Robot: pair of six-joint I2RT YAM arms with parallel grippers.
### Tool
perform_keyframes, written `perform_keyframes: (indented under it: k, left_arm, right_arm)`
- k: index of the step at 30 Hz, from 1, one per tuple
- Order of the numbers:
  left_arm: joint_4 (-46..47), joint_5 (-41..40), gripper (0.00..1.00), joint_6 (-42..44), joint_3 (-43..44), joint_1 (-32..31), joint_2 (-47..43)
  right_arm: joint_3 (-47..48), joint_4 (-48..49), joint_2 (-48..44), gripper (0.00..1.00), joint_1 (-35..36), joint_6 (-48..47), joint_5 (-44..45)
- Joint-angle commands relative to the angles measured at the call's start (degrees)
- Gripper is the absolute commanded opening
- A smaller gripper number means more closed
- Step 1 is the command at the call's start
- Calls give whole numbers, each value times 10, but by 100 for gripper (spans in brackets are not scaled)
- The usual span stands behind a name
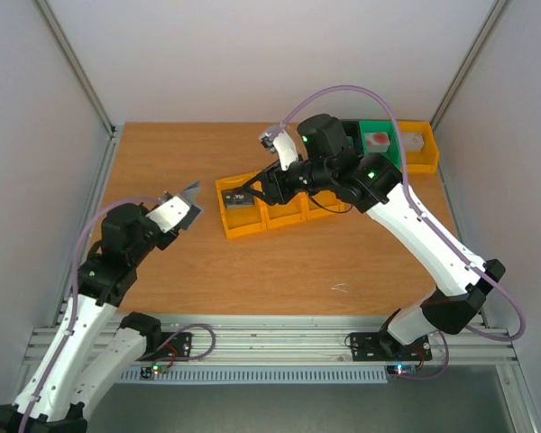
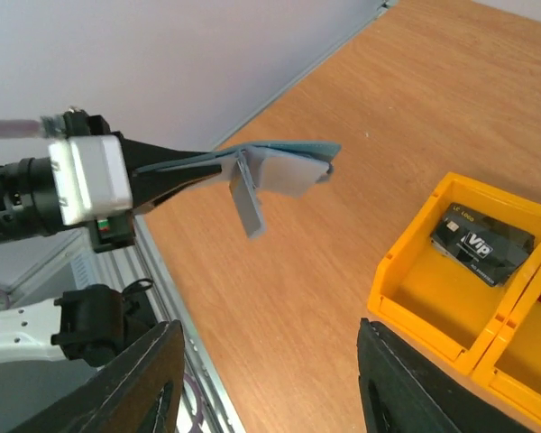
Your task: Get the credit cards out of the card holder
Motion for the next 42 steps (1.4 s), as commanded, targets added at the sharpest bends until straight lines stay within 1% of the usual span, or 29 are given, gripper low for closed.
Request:
perform_keyframes:
  k: [1, 2, 3, 5, 6, 7, 9, 10, 11, 12, 13, 15, 17, 19, 22, 23, 24, 25, 27, 29, 33, 39, 41, 42]
  left_arm:
    - [-5, -101, 0, 199, 30, -7, 1]
    - [-22, -87, 0, 193, 43, -6, 2]
    - [-48, -55, 0, 156, 63, -6, 3]
    - [-94, 31, 0, 67, 100, -5, 8]
    - [-108, 70, 0, -6, 112, -5, 12]
    - [-115, 109, 0, -45, 119, -4, 15]
    - [-122, 134, 0, -136, 123, -4, 19]
    - [-126, 137, 0, -158, 126, -4, 21]
    - [-128, 135, 0, -178, 127, -3, 21]
    - [-130, 129, 0, -188, 132, -2, 21]
    - [-132, 121, 0, -197, 135, -2, 22]
    - [-133, 102, 0, -201, 144, -1, 23]
    - [-128, 95, 0, -206, 149, -1, 26]
    - [-119, 108, 0, -216, 151, -1, 25]
    - [-107, 152, 0, -242, 150, 1, 16]
    - [-102, 184, 0, -259, 151, 2, 11]
    - [-98, 211, 0, -270, 150, 4, 5]
    - [-92, 238, 0, -283, 149, 6, -2]
    - [-79, 293, 0, -300, 144, 9, -19]
    - [-57, 342, 0, -310, 137, 11, -37]
    - [-1, 430, 0, -358, 127, 12, -58]
    - [76, 529, 0, -404, 118, 13, -63]
    - [94, 535, 0, -417, 114, 14, -64]
    - [99, 535, 0, -424, 115, 13, -62]
  right_arm:
    - [-9, 9, -14, 55, 3, -20, -6]
    - [-10, 14, -13, 55, 3, -20, -18]
    - [-11, 22, -12, 56, 3, -19, -32]
    - [-18, 40, -12, 58, 3, -17, -63]
    - [-23, 51, -14, 59, 3, -16, -81]
    - [-28, 64, -16, 60, 4, -13, -99]
    - [-45, 97, -20, 63, 11, 2, -110]
    - [-56, 117, -21, 64, 20, 13, -107]
    - [-66, 129, -22, 66, 29, 12, -95]
    - [-69, 132, -19, 71, 44, 7, -71]
    - [-67, 126, -15, 77, 58, 2, -37]
    - [-59, 125, -2, 97, 85, 11, 35]
    - [-49, 142, 15, 98, 110, 29, 75]
    - [-34, 146, 35, 98, 137, 28, 125]
    - [-18, 128, 69, 99, 144, 22, 184]
    - [-18, 121, 73, 99, 141, 15, 190]
    - [-20, 118, 73, 99, 133, 10, 175]
    - [-26, 122, 66, 98, 118, 13, 139]
    - [-65, 160, 37, 98, 88, 17, 46]
    - [-90, 195, 5, 98, 74, -5, -13]
    - [-108, 186, -34, 98, 55, -60, -145]
    - [-95, 110, -52, 98, 49, -105, -224]
    - [-87, 101, -53, 98, 49, -109, -263]
    - [-79, 93, -51, 97, 49, -110, -283]
